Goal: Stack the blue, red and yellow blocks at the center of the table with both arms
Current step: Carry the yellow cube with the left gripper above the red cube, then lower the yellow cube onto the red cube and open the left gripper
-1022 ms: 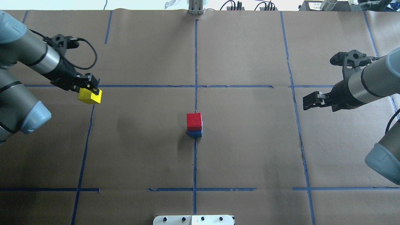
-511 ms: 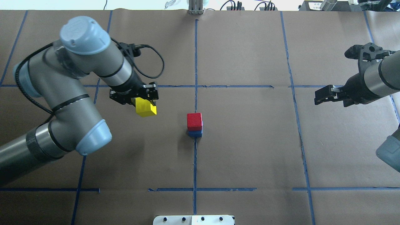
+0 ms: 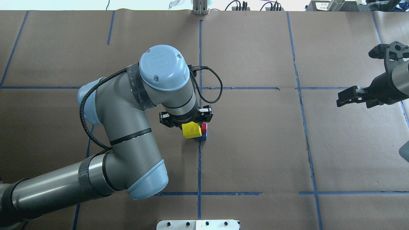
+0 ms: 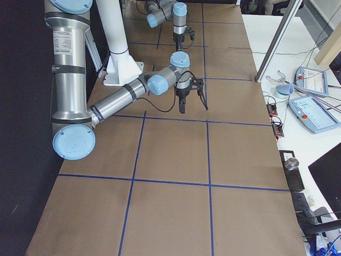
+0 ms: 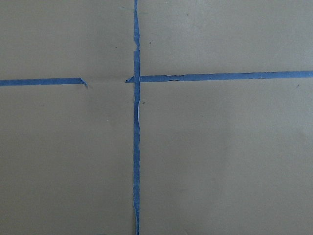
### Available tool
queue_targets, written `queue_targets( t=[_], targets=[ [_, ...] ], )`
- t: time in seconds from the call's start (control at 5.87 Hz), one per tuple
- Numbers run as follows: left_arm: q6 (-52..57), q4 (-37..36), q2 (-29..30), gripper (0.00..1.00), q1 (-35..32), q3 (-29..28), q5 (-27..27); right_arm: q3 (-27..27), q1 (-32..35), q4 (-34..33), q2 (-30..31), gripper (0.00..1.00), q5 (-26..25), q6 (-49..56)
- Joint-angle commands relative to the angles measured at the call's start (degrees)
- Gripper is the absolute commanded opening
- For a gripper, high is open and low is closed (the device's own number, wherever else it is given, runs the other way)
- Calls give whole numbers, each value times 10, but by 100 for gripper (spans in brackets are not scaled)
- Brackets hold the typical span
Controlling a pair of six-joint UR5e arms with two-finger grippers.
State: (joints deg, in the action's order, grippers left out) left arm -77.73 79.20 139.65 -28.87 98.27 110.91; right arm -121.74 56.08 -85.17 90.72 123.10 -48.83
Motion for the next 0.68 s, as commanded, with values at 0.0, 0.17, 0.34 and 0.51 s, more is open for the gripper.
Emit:
queue_targets(
  t=[0.0, 0.17, 0.34, 0.51],
  targets=[
    [1, 1, 21, 0, 1, -41, -25, 0, 0, 0, 1, 100, 0, 0],
    [1, 2, 31, 0, 1, -49, -26, 0, 0, 0, 1, 100, 0, 0],
    [1, 3, 31, 0, 1, -50, -26, 1, 0, 0, 1, 100, 0, 0],
    [2, 5, 35, 0, 1, -62, -26, 2, 0, 0, 1, 100, 0, 0]
  ],
)
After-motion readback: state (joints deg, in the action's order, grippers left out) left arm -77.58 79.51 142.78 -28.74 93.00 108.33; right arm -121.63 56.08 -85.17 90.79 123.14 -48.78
